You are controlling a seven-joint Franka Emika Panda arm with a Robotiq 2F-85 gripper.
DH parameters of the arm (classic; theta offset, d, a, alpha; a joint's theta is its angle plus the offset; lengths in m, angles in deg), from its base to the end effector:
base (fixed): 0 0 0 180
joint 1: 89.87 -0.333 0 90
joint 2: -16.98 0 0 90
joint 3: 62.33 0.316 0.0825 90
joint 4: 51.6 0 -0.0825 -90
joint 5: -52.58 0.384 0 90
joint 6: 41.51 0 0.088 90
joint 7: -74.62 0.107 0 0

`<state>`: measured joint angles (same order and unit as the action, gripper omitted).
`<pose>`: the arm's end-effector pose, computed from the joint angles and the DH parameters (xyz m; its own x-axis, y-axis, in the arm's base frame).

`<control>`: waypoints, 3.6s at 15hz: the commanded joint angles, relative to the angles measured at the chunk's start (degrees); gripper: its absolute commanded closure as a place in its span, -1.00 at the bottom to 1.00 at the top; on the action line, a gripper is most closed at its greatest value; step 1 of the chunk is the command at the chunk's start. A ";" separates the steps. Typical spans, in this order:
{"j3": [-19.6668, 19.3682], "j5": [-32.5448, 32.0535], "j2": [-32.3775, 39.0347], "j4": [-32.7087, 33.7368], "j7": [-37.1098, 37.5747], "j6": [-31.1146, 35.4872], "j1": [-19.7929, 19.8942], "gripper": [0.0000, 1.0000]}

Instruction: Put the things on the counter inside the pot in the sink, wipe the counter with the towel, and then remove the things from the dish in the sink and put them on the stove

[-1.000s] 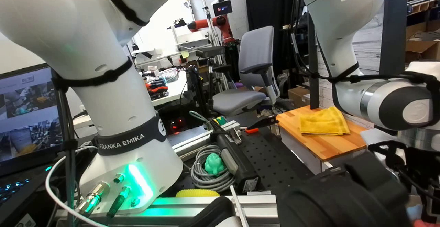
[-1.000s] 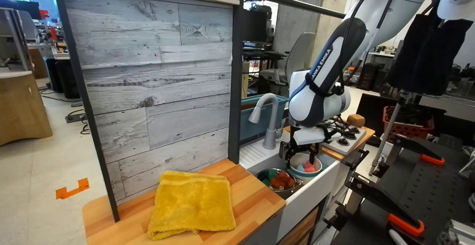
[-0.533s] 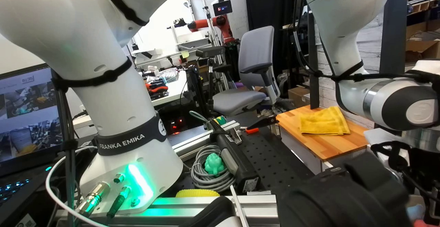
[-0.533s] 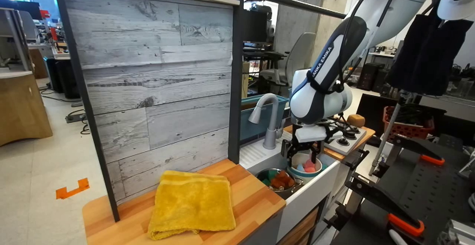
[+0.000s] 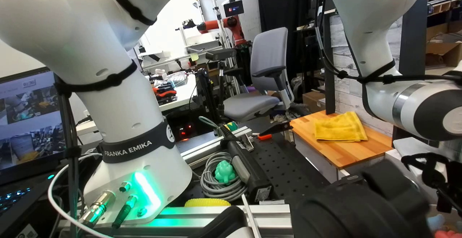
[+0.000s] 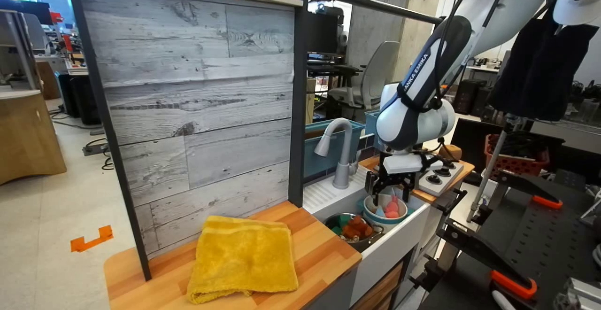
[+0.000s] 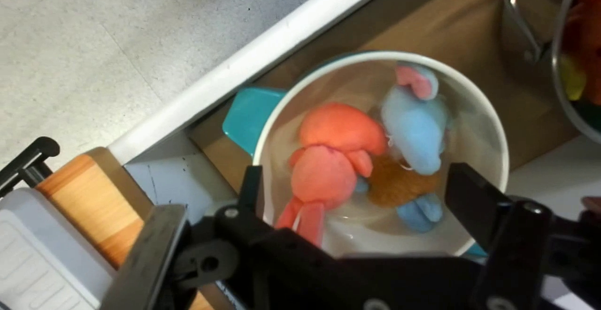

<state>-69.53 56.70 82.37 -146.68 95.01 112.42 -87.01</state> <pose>0.5961 -0.1085 -0.0565 0.8584 -0.5087 -0.0659 -0.4993 -0.8581 0.1201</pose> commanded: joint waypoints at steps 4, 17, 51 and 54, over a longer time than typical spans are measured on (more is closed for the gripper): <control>-0.06 2.24 2.53 1.25 1.51 1.12 -3.06 -0.97; -1.13 2.72 4.48 2.14 4.80 3.76 -5.03 1.00; 8.93 11.38 -10.67 -5.16 -8.51 5.46 13.68 -0.98; 8.99 11.74 -8.41 -4.53 -6.56 6.03 10.24 -0.42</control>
<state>-61.16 66.56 72.36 -151.83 89.42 118.18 -75.19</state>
